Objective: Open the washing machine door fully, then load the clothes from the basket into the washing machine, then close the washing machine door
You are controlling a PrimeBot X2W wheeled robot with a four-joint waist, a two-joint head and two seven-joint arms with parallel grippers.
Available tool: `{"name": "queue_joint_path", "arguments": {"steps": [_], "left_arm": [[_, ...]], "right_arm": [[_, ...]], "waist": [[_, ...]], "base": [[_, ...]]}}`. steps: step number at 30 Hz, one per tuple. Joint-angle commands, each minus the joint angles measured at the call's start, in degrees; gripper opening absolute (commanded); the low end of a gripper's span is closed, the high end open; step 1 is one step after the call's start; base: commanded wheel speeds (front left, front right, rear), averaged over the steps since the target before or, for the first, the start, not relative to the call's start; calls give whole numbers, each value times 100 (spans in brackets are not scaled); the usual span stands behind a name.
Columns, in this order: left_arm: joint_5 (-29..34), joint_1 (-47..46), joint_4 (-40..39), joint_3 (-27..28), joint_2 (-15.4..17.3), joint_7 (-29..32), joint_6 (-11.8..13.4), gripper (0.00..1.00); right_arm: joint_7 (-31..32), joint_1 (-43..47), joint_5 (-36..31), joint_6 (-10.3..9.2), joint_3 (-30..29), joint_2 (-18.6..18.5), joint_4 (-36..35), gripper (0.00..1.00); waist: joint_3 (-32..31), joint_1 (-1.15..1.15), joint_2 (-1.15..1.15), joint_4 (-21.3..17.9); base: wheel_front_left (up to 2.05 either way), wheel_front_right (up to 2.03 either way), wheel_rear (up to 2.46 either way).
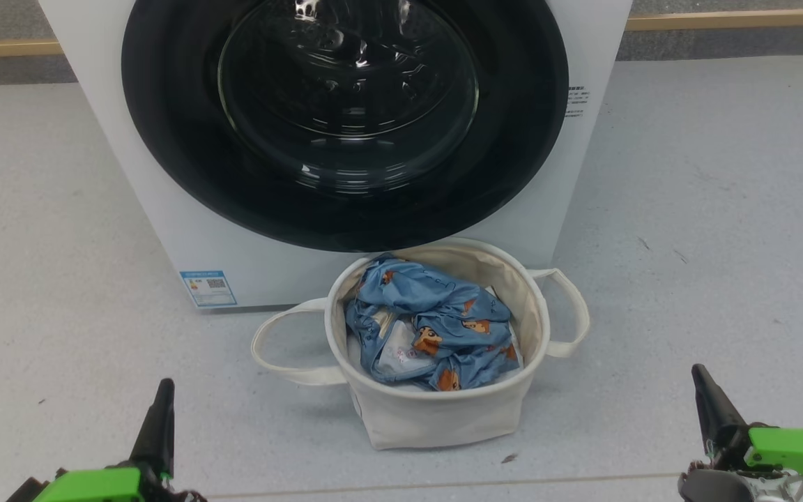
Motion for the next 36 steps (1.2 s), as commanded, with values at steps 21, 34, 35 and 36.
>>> {"name": "queue_joint_path", "arguments": {"steps": [21,34,35,36], "left_arm": [[63,-248,-153,202,35,49,-40,0],[64,-248,-153,202,34,50,-40,0],[64,-249,-153,202,34,50,-40,0],[64,-249,-153,202,34,50,-40,0]], "right_arm": [[47,-278,-25,1,106,-32,-178,0],[48,-278,-26,1,106,-32,-178,0],[48,-278,-26,1,106,-32,-178,0],[48,-278,-26,1,106,-32,-178,0]], "waist": [[0,0,0,0],[0,0,0,0],[0,0,0,0],[0,0,0,0]], "base": [[0,0,0],[0,0,0],[0,0,0],[0,0,0]]}}
